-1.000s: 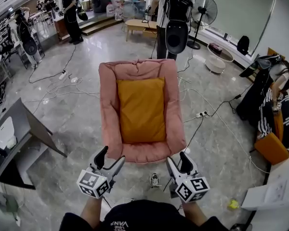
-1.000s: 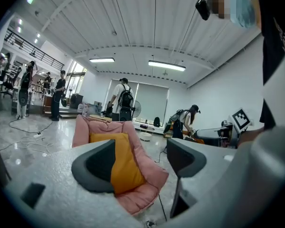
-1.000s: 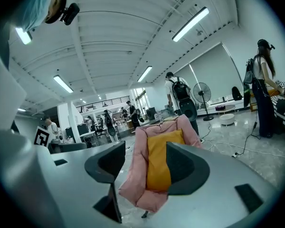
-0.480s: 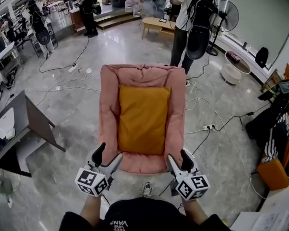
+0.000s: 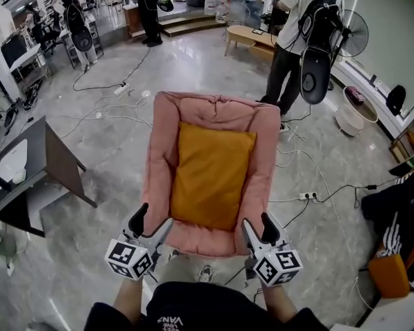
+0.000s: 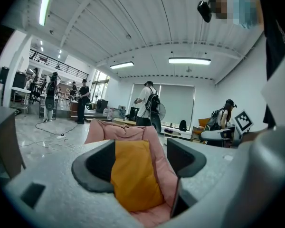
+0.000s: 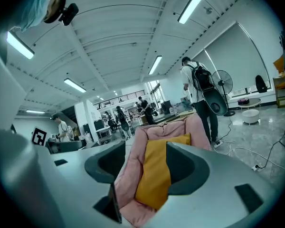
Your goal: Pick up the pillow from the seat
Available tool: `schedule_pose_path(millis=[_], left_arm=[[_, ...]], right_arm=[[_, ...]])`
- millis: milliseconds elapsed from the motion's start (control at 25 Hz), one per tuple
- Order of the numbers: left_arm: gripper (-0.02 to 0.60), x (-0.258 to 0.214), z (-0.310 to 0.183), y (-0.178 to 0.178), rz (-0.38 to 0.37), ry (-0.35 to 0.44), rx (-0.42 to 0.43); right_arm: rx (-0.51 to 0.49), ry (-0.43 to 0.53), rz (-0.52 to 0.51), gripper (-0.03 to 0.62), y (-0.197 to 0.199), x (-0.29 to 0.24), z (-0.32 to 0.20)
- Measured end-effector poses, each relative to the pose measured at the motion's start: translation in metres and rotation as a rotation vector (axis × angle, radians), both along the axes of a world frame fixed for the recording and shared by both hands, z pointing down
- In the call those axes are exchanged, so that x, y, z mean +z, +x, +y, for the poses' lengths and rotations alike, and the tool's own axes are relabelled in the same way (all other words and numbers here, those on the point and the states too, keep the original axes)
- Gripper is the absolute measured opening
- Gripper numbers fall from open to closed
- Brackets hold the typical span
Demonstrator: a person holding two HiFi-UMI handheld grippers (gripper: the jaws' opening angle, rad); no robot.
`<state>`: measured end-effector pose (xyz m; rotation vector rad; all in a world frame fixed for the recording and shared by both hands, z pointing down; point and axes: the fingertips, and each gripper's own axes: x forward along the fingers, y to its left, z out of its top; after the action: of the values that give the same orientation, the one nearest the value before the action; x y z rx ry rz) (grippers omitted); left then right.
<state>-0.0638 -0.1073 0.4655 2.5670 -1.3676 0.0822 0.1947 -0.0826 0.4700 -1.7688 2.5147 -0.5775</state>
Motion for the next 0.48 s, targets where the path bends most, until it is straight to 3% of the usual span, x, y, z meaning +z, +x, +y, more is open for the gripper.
schedule_pose_path(millis=[280,480], left_arm=[[0.335,0.011,-0.041,-0.003,0.001,-0.03,0.001],[0.335,0.004,-0.089,0.01,-0.002,-0.016,0.058]], right_arm=[[0.033,-0.02,-0.003,0.255,0.008,0.007,-0.032],[0.091,-0.032,-0.002,0.255,0.018,0.007,-0.058]])
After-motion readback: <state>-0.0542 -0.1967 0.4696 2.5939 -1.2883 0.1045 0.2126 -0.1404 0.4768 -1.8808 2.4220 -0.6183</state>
